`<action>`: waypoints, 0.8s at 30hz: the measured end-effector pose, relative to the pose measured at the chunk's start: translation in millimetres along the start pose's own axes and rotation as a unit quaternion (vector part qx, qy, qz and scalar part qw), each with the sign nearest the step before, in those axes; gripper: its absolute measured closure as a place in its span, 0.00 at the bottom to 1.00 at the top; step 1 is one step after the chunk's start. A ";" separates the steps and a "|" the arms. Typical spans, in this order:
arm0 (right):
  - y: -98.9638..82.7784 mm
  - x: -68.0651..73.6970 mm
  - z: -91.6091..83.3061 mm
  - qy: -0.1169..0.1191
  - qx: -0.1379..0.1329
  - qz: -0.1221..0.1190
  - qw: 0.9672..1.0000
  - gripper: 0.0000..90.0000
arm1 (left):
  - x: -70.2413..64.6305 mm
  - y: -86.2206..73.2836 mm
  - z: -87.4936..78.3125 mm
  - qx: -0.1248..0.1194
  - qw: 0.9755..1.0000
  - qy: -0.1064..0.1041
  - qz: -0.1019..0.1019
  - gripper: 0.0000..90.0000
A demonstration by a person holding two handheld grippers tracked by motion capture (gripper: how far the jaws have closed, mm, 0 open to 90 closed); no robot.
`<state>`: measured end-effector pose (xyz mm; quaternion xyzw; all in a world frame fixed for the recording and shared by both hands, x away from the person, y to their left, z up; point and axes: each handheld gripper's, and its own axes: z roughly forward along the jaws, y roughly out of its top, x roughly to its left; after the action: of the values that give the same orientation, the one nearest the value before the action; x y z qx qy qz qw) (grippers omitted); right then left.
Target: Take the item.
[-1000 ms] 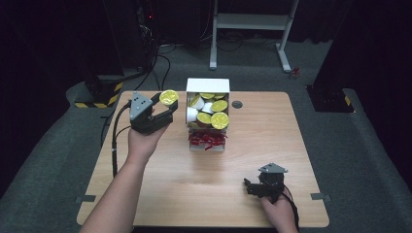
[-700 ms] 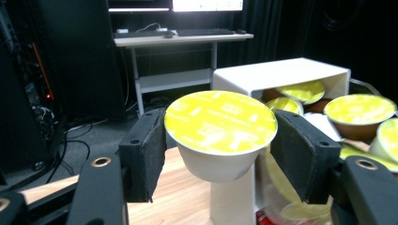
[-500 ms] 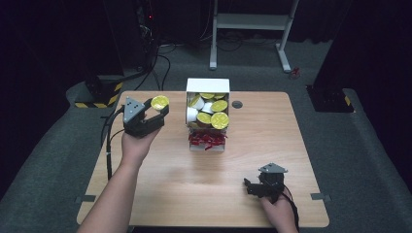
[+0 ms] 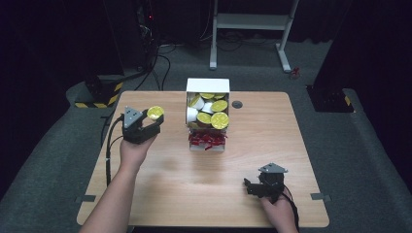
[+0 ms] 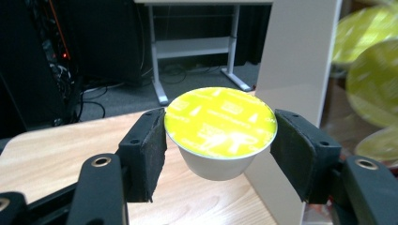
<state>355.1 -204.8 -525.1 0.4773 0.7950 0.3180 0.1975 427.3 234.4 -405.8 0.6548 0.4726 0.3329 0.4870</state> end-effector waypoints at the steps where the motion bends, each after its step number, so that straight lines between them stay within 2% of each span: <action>1: 0.0 0.0 0.0 0.000 0.000 0.000 1.000 0.09 | 0.8 -2.4 0.9 0.002 1.000 0.001 -0.002 0.41; 10: 0.1 0.2 0.0 0.000 0.000 0.001 1.000 0.09 | 6.2 -23.2 9.3 0.025 1.000 0.007 -0.007 0.41; 19: 0.0 0.1 0.0 0.000 0.000 0.001 1.000 0.09 | 6.4 -44.9 21.8 0.061 0.998 0.009 -0.008 0.41; 24: 0.0 0.0 0.0 0.000 0.000 0.000 1.000 0.09 | -0.1 -51.9 30.4 0.083 0.996 0.007 0.012 0.41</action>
<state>355.1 -204.8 -525.1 0.4774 0.7949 0.3181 0.1975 439.2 228.6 -464.5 0.6961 0.4943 0.3030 0.4234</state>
